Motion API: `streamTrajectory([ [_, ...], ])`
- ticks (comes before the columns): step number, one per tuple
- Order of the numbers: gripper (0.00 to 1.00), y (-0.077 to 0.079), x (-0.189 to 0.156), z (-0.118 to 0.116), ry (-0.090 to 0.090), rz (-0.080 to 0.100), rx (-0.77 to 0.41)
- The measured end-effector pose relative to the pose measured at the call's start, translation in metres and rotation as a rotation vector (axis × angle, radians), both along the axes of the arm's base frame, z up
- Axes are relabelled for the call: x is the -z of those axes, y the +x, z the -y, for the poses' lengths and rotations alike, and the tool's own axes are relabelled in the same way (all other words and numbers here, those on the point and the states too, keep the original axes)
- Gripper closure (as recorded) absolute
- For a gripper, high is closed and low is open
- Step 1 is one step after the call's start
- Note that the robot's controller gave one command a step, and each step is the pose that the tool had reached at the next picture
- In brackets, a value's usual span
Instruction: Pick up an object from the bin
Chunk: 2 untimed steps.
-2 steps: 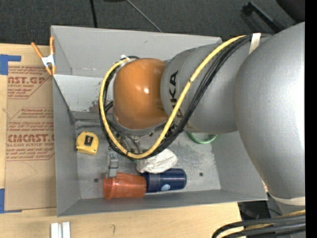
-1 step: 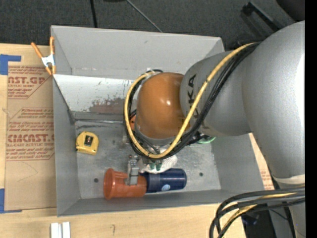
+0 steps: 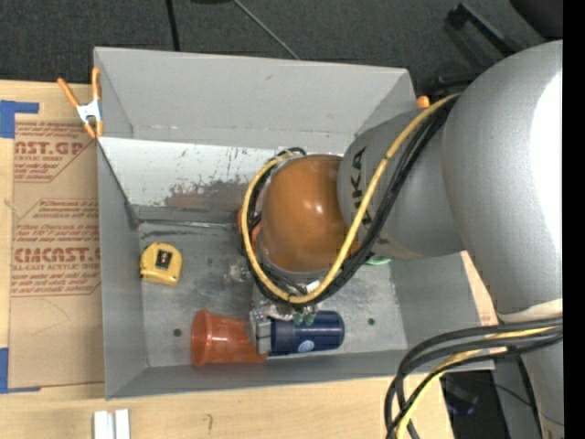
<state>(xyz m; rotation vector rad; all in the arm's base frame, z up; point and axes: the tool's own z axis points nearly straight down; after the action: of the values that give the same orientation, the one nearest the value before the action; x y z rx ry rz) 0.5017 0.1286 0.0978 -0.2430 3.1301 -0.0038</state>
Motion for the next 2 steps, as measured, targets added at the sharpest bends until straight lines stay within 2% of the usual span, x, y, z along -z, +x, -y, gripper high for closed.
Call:
streamTrajectory([
  [1,1.0,-0.006,0.0162,-0.0042,-0.003,0.008,0.193],
  [2,1.0,-0.006,0.0162,-0.0042,-0.003,0.009,0.193],
])
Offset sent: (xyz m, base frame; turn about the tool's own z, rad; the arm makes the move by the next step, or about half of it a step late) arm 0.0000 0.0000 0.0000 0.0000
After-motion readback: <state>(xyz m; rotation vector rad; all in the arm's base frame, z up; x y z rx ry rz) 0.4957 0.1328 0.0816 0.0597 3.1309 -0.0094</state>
